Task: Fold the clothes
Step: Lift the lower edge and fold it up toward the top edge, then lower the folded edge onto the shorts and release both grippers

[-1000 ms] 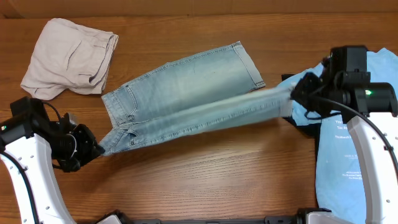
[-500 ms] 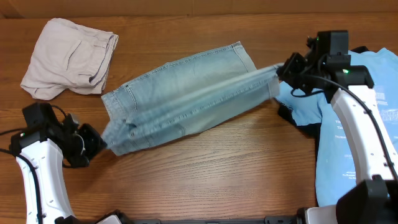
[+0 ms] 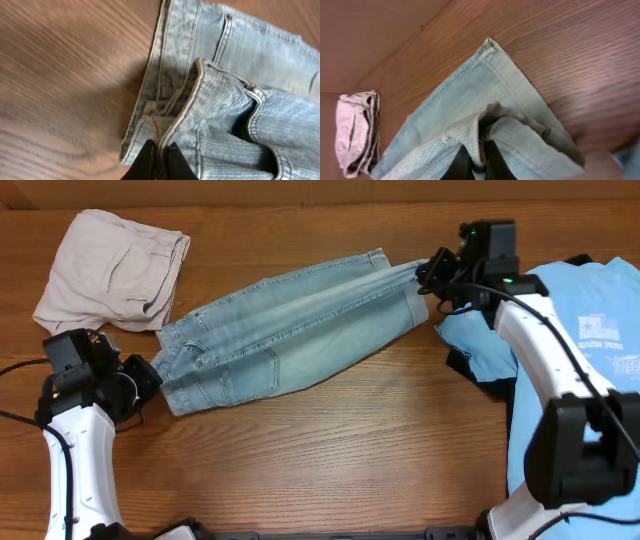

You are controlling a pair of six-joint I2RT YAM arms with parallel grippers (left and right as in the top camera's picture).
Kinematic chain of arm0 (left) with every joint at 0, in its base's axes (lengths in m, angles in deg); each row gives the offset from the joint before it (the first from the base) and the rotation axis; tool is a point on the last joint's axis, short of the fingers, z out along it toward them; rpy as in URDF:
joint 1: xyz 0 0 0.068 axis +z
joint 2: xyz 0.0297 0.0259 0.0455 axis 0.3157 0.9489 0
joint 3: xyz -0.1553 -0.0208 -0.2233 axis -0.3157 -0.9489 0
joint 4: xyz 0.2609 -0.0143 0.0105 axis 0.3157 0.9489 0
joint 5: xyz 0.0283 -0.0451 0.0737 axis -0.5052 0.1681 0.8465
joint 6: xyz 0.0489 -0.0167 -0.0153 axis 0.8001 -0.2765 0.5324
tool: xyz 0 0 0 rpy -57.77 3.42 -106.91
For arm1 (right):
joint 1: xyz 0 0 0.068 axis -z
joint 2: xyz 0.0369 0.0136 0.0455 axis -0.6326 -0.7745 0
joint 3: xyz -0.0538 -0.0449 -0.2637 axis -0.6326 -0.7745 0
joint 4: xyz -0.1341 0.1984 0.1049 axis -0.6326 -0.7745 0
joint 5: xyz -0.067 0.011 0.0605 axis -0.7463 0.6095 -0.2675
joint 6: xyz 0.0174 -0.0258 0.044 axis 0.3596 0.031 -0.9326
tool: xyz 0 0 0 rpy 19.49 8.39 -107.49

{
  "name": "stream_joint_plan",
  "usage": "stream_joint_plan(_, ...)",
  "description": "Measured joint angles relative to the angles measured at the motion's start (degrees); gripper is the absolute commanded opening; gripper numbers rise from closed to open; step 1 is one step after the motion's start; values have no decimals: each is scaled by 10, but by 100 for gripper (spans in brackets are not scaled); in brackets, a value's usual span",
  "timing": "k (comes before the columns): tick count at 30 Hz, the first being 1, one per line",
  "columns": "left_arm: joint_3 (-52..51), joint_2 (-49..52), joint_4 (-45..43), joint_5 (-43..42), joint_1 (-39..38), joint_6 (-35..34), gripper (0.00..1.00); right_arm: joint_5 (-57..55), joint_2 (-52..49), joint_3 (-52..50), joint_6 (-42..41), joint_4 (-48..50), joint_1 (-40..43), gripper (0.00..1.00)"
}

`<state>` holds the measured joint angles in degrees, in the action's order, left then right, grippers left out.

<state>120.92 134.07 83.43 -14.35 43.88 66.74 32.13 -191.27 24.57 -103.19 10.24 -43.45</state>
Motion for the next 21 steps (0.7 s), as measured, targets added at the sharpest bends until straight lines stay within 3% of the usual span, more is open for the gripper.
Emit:
stream_joint_plan(2, 0, 2, -17, 6, 0, -1, 6, 0, -12, 0, 0, 14, -4, 4)
stream_joint_plan(3, 0, 4, -24, 7, 0, -1, 7, 0, -15, 0, 0, 23, -6, 19)
stream_joint_plan(4, 0, 7, -30, 8, 0, -1, 8, -1, -17, 0, -2, 33, -7, 57)
stream_joint_plan(5, 0, 11, -36, 9, 0, -2, 12, -2, -20, 0, -4, 50, -8, 84)
stream_joint_plan(6, 0, 16, -40, 19, 0, -2, 29, -14, -22, 0, -1, 68, -9, 98)
stream_joint_plan(10, 0, 40, -59, 56, 1, -4, 90, -44, -24, 3, 11, 91, 6, 100)
stream_joint_plan(11, 0, 47, -59, 61, 1, -4, 99, -49, -24, 4, 16, 82, 9, 100)
stream_joint_plan(17, 0, 82, -49, 59, 0, 10, 100, -61, -24, 8, 55, -47, 15, 100)
stream_joint_plan(18, 0, 83, -42, 55, 0, 16, 96, -62, -24, 8, 66, -72, 15, 98)
stream_joint_plan(20, 0, 83, -29, 48, 0, 24, 56, -63, -24, 8, 83, -109, 15, 89)
stream_joint_plan(21, 0, 83, -27, 43, 0, 32, 37, -64, -24, 8, 94, -128, 14, 80)
